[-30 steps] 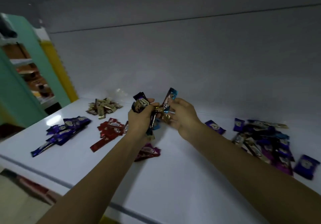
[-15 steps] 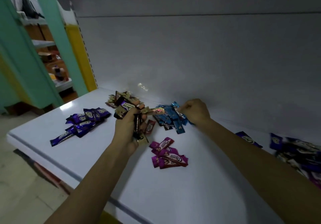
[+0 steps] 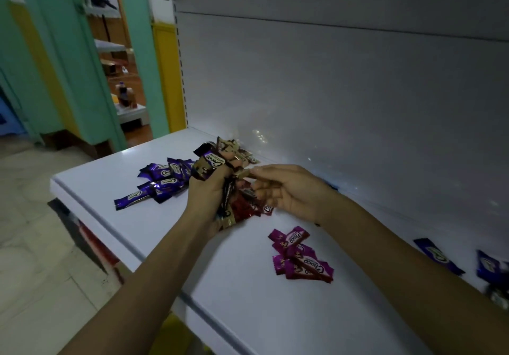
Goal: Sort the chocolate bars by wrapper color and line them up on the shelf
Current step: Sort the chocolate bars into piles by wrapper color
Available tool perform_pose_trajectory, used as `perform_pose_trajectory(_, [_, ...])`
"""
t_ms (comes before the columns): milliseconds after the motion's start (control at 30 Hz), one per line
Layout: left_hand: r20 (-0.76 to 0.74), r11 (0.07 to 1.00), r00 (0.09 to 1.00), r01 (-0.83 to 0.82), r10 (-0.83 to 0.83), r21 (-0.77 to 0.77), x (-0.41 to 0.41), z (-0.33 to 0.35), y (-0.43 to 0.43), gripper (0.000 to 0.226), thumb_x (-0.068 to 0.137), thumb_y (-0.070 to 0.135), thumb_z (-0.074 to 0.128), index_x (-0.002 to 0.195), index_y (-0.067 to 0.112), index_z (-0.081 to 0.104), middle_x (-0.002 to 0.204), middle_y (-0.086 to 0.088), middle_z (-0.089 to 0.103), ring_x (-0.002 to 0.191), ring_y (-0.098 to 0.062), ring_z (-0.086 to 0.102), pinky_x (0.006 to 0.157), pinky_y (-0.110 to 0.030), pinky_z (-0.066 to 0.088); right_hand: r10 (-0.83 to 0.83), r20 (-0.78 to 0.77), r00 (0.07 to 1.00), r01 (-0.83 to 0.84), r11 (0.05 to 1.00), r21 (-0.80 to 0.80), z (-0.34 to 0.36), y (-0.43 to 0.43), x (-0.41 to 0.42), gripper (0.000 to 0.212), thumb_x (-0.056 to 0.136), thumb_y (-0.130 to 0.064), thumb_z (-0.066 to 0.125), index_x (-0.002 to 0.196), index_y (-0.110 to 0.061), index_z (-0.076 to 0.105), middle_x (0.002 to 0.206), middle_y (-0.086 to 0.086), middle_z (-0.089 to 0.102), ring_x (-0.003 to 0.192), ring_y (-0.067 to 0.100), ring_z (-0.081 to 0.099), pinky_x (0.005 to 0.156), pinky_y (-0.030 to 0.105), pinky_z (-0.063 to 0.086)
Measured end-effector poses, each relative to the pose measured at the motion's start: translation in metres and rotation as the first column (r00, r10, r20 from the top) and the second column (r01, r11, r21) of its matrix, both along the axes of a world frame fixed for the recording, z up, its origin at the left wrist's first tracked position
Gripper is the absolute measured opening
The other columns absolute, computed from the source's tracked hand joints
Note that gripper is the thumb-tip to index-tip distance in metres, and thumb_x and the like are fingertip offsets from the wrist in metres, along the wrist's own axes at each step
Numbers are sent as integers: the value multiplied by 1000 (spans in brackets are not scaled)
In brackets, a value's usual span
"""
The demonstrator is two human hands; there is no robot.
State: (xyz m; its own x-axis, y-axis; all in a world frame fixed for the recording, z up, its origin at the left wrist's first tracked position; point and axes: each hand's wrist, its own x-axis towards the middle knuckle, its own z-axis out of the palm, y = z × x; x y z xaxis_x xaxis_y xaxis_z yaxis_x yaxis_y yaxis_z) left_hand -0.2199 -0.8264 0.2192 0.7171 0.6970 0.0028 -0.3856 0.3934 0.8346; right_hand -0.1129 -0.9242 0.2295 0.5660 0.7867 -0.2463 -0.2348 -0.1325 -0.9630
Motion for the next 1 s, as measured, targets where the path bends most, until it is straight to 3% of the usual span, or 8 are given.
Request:
perform_pose_trajectory(100, [-39,996,997,-63,66,55,-9,-6,18,15,89,-3,56,92,11,64,63,3,69,52,-6,63,45,-16,47,-99,5,995,99,994,53,-2,19,4,9,86,-6,65,94,-7,68,72,5,68,58,10,61,48,17,47])
perform_pose_trajectory(267, [-137,979,969,-202,205,31,-19,-27,60,13,87,6,64,90,18,68,63,5,67,50,-4,57,43,-16,41,-289,246,925,302,953,-18,-7,58,32,14,90,-2,60,102,-8,65,85,11,68,62,11,63,50,18,50])
perform_pose_trajectory(433, [-128,975,968,-222,216,-31,-18,-32,76,12,88,8,64,90,19,67,62,7,68,52,-4,59,43,-15,43,-455,389,801,515,855,-60,-22,105,63,13,85,0,64,80,-11,60,69,9,65,53,15,57,51,26,47])
perform_pose_trajectory(567, [-138,983,976,-177,171,-37,-16,-34,76,16,89,2,61,103,9,67,70,2,70,53,-2,63,44,-15,46,-372,549,749,536,827,-171,-36,128,72,8,82,-8,70,76,-5,66,69,9,66,57,19,59,52,27,51])
perform_pose_trajectory(733, [-145,988,977,-153,154,21,-16,-36,77,21,90,1,59,105,12,68,80,-1,72,57,-2,65,49,-14,47,-203,798,568,582,784,-215,-38,132,65,30,84,-21,69,108,-4,66,113,10,66,100,24,62,84,30,49])
perform_pose_trajectory(833, [-169,988,974,-147,153,50,-16,-36,76,19,89,4,61,100,18,67,71,4,71,54,-1,63,47,-13,46,-255,766,590,392,920,5,-26,128,31,24,88,-30,65,104,-13,66,109,0,65,98,12,62,76,17,46])
perform_pose_trajectory(900, [-169,985,972,-148,162,91,-17,-36,75,16,89,5,62,98,17,68,68,3,70,54,-3,62,47,-14,46,-106,661,743,89,994,60,-17,124,1,20,88,-31,65,99,-15,66,98,-6,65,87,0,62,73,12,50])
perform_pose_trajectory(1000, [-142,974,976,-141,167,175,-19,-38,73,15,91,3,58,88,15,67,69,0,71,64,-11,67,54,-18,51,129,696,706,-180,984,0,-16,122,-25,20,82,-23,72,98,-13,68,95,-3,66,86,-1,62,75,13,50])
